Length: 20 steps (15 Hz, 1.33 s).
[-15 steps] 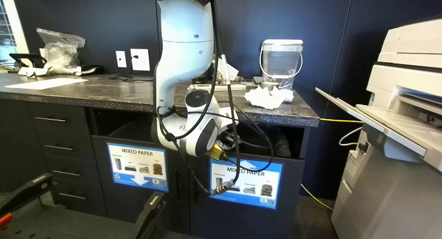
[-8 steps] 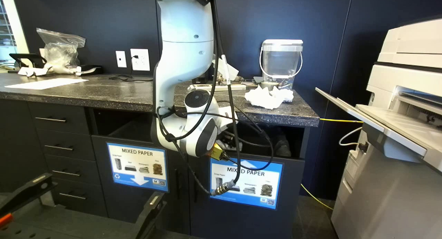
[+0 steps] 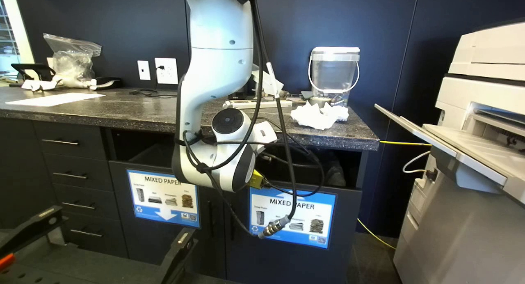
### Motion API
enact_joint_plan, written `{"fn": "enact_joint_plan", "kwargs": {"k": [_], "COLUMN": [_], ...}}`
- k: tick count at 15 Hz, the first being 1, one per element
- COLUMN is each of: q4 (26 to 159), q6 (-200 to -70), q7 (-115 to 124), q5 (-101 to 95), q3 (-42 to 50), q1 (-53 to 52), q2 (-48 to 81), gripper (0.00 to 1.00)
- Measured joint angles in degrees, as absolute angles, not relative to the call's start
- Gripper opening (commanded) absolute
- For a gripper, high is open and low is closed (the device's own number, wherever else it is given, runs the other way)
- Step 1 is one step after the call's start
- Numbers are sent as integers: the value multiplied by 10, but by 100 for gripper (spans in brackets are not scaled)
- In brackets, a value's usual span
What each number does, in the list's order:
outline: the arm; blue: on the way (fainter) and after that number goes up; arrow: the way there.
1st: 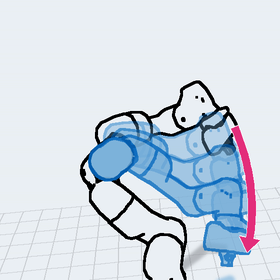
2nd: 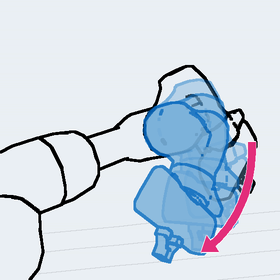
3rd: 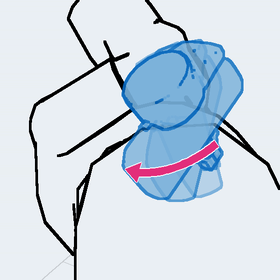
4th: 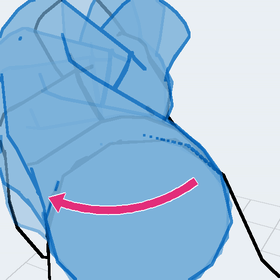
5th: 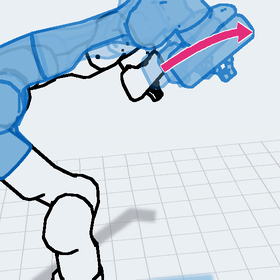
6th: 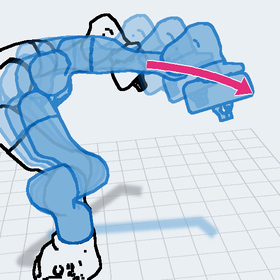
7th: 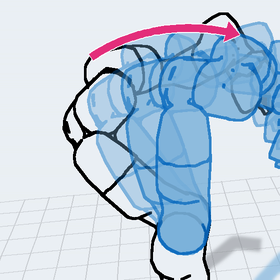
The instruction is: Place the crumpled paper in the bin on the right
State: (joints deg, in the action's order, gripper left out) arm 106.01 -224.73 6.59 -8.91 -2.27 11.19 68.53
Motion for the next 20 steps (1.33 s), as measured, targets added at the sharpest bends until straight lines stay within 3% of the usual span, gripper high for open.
{"fn": "enact_joint_plan", "kwargs": {"k": [9, 20], "q4": [1182, 1325], "q6": [-2192, -1840], "q7": [40, -13], "q5": [-149, -161], "q3": [-6, -6], "q1": [119, 130], "q2": [586, 289], "gripper": [100, 100]}}
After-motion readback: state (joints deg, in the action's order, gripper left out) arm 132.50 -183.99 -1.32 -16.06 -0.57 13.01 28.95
